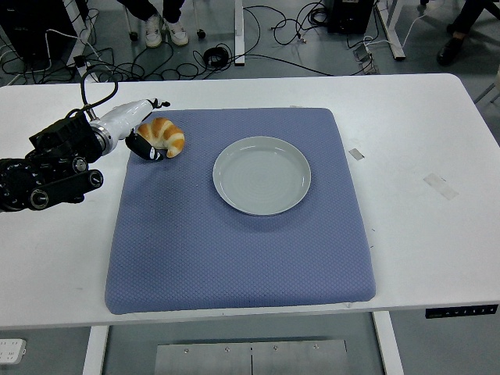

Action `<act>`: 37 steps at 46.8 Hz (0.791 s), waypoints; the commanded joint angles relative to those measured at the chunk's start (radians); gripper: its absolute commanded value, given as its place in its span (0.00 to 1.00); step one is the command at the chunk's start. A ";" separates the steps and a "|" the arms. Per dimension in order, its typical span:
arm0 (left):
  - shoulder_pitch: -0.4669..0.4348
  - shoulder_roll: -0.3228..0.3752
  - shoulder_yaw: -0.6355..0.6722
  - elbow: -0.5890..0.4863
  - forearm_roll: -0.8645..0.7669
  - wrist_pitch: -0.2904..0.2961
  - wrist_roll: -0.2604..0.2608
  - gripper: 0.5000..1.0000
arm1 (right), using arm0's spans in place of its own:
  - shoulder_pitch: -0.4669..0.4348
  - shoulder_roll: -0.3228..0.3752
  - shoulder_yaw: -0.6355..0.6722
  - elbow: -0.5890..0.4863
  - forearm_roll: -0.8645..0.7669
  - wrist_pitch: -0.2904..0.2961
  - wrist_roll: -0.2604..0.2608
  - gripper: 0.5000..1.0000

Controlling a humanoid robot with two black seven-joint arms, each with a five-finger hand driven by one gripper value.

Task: Place the bread on the plate

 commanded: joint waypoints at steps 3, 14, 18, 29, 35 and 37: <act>0.000 -0.002 0.000 0.008 0.000 0.000 0.000 0.94 | 0.000 0.000 0.000 -0.001 0.000 0.000 0.000 1.00; -0.002 -0.018 -0.003 0.054 0.000 -0.008 -0.003 0.90 | 0.000 0.000 0.000 -0.001 0.000 0.000 0.000 1.00; -0.002 -0.028 -0.006 0.074 0.000 -0.023 -0.009 0.89 | 0.000 0.000 0.000 -0.001 0.000 0.000 0.000 1.00; -0.002 -0.060 -0.020 0.102 -0.002 -0.057 -0.011 0.86 | 0.000 0.000 0.000 -0.001 0.000 0.000 0.000 1.00; -0.002 -0.063 -0.020 0.105 -0.002 -0.064 -0.011 0.85 | 0.000 0.000 0.000 -0.001 0.000 0.000 0.000 1.00; -0.002 -0.063 -0.022 0.109 -0.002 -0.075 -0.012 0.83 | 0.000 0.000 0.000 0.001 0.000 0.000 0.000 1.00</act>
